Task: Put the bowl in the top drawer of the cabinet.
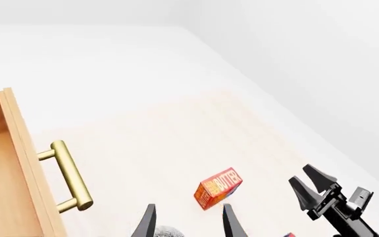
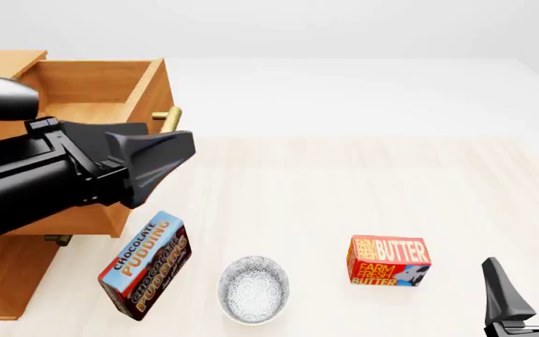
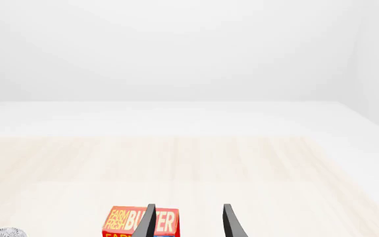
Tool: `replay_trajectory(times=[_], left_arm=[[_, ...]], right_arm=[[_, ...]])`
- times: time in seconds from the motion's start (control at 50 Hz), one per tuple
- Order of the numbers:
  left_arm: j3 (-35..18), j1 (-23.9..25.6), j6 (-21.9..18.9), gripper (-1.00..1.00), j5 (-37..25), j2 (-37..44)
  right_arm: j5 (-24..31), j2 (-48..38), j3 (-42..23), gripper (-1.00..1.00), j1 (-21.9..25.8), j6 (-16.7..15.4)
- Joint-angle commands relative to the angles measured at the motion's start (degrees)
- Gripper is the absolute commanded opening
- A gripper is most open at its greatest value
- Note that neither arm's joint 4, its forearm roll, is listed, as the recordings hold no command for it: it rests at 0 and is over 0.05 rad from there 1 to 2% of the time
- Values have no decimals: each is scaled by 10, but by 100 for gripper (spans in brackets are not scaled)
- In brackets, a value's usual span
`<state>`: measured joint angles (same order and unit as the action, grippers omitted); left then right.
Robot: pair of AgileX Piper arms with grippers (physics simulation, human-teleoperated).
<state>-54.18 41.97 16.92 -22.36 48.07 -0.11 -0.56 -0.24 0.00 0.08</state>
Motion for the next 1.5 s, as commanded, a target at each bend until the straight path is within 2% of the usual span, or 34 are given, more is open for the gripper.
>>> replay_trajectory(times=[0.02, 0.52, 0.74, 1.3, 1.32, 1.36, 1.5], left_arm=[[18, 26, 15, 100, 14, 7], [47, 88, 44, 100, 59, 38], [64, 100, 61, 100, 84, 57], [117, 89, 116, 100, 137, 87], [125, 89, 136, 100, 144, 88], [125, 85, 127, 100, 145, 89], [142, 83, 142, 100, 158, 95]], right_arm=[[0, 0, 0, 100, 0, 0], [0, 0, 0, 100, 0, 0], [0, 0, 0, 100, 0, 0], [0, 0, 0, 100, 0, 0], [0, 0, 0, 100, 0, 0], [0, 0, 0, 100, 0, 0], [0, 0, 0, 100, 0, 0]])
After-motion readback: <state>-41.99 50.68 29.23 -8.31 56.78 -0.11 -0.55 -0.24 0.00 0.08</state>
